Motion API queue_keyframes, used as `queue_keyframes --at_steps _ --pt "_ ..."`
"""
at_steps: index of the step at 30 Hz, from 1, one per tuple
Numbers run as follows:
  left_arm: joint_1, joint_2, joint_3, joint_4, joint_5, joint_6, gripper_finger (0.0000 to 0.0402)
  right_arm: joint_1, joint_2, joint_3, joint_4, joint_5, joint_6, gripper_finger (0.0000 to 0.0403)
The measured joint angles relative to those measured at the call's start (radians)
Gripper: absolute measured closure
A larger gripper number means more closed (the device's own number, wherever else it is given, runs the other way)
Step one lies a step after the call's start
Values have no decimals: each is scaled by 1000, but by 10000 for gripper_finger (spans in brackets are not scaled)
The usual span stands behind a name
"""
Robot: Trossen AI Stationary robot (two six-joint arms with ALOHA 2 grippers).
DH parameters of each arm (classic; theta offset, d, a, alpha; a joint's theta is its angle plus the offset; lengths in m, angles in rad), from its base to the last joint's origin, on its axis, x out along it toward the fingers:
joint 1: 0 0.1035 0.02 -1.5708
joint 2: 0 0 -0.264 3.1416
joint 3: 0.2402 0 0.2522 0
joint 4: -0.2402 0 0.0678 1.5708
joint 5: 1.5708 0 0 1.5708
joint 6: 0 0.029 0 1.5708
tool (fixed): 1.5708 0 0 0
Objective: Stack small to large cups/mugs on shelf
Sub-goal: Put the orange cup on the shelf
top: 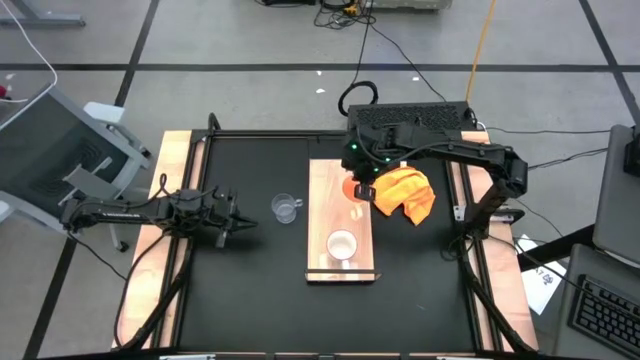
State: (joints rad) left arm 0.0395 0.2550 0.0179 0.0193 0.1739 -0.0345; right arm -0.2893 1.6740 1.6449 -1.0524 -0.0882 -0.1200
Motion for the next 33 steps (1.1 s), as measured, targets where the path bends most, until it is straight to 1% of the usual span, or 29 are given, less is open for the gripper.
queue_keyframes --at_steps 20,26,29,33 --pt "0 0 0 0 1 13 380 -6 159 118 -60 0 0 403" --pt "0 0 0 0 1 13 380 -6 158 121 -63 0 11 403" --pt "0 0 0 0 1 13 380 -6 158 120 -63 -23 24 403" --pt "0 0 0 0 1 13 380 -6 158 120 -54 -28 25 403"
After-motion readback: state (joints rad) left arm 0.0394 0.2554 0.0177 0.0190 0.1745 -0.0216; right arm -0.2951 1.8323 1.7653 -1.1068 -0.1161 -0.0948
